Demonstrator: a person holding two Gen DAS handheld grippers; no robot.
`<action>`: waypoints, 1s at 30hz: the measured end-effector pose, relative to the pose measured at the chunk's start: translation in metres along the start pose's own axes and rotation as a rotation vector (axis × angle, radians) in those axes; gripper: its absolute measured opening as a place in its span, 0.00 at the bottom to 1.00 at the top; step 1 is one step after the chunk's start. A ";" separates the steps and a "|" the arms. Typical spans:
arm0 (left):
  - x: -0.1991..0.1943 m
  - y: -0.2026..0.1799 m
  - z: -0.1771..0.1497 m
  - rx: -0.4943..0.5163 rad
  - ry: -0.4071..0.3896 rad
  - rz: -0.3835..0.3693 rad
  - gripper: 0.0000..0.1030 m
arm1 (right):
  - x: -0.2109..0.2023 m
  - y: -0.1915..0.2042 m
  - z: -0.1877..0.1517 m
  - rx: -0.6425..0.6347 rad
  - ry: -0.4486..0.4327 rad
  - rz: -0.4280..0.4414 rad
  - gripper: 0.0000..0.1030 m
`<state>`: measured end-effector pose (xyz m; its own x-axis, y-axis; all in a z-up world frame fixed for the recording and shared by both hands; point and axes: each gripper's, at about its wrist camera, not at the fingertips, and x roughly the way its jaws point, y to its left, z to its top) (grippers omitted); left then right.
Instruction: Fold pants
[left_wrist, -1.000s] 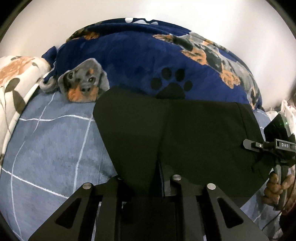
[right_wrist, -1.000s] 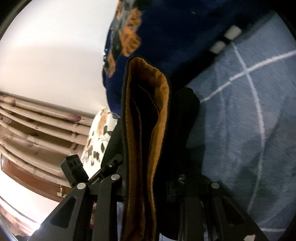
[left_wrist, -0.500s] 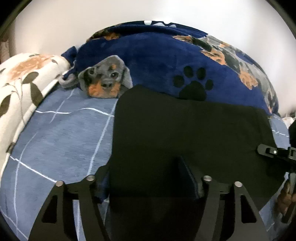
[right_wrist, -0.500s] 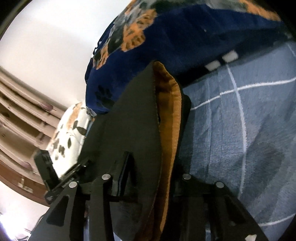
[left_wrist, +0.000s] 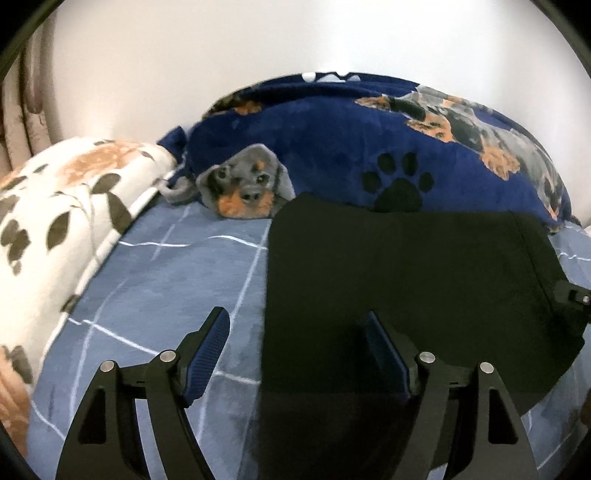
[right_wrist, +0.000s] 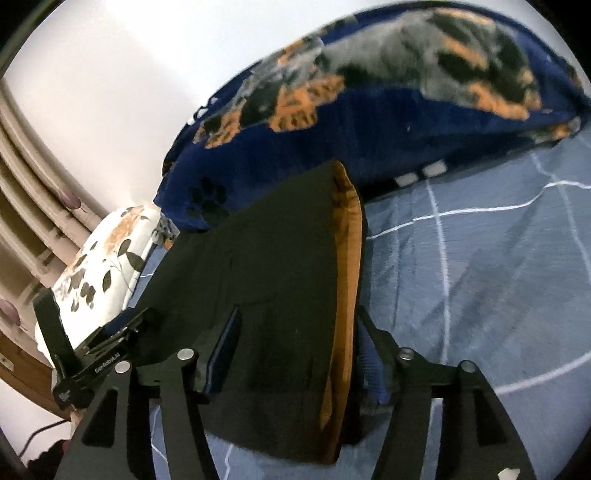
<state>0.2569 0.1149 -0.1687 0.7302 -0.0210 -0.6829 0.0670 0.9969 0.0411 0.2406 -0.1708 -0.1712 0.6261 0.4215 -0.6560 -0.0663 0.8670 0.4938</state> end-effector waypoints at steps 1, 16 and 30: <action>-0.004 0.000 0.000 0.001 -0.005 0.004 0.74 | -0.006 0.003 -0.003 -0.011 -0.007 -0.013 0.60; -0.138 -0.003 0.003 -0.051 -0.191 0.085 1.00 | -0.092 0.064 -0.034 -0.119 -0.062 0.069 0.66; -0.267 -0.015 0.006 -0.071 -0.358 -0.040 1.00 | -0.178 0.127 -0.059 -0.258 -0.176 0.120 0.72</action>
<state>0.0651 0.1053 0.0176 0.9204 -0.0724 -0.3843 0.0619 0.9973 -0.0397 0.0747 -0.1202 -0.0255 0.7250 0.4921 -0.4819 -0.3283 0.8620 0.3863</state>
